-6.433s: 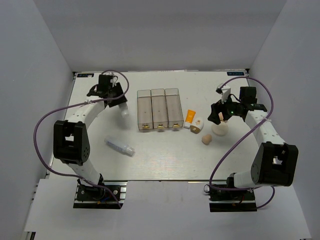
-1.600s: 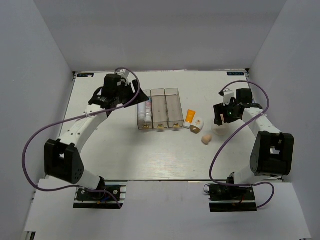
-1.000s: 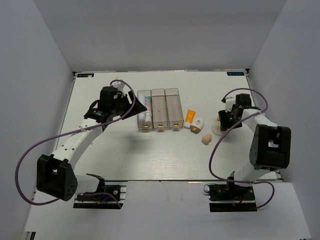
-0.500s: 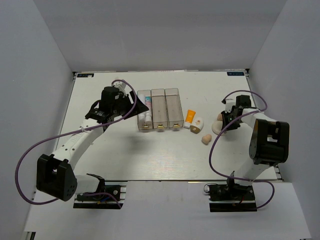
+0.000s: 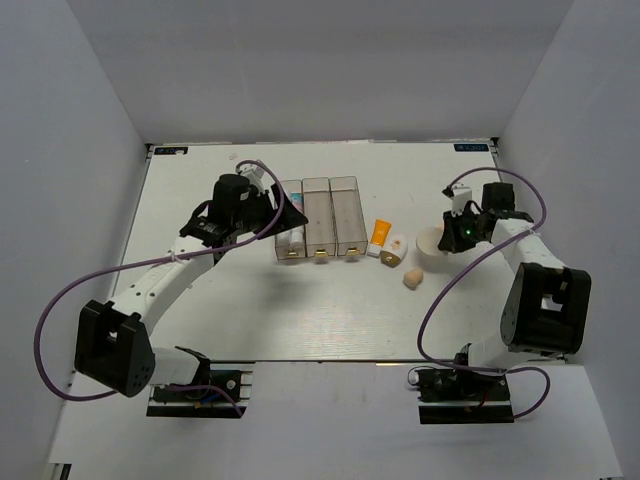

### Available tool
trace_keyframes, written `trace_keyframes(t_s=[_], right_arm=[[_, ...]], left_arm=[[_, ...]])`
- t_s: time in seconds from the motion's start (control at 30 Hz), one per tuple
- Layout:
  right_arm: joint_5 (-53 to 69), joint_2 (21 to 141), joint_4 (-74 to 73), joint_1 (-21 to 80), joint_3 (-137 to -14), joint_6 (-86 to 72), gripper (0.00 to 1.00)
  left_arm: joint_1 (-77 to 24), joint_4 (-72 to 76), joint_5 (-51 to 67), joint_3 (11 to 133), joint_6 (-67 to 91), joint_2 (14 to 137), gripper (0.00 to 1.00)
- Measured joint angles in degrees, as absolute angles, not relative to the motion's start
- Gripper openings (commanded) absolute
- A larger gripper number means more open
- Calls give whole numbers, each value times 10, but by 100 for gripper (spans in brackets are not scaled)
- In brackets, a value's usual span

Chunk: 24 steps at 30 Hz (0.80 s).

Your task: Organize the makeup

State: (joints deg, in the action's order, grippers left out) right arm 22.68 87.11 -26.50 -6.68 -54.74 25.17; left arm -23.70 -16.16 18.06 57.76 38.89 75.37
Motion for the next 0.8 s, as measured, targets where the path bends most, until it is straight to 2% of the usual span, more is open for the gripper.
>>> trace_keyframes(t_s=[0.33,0.57,0.8], right_arm=[[323,872,-288,-1,-658,291,0],[327,987,-260,124,-797,260,0],[272,1111,-235,223,-926,214,0]], left_arm=[[-254,-143,180,578,389,760,77],[-261,-147,169,578,389,757,77],[-261,-170,139,569,393,699,78]])
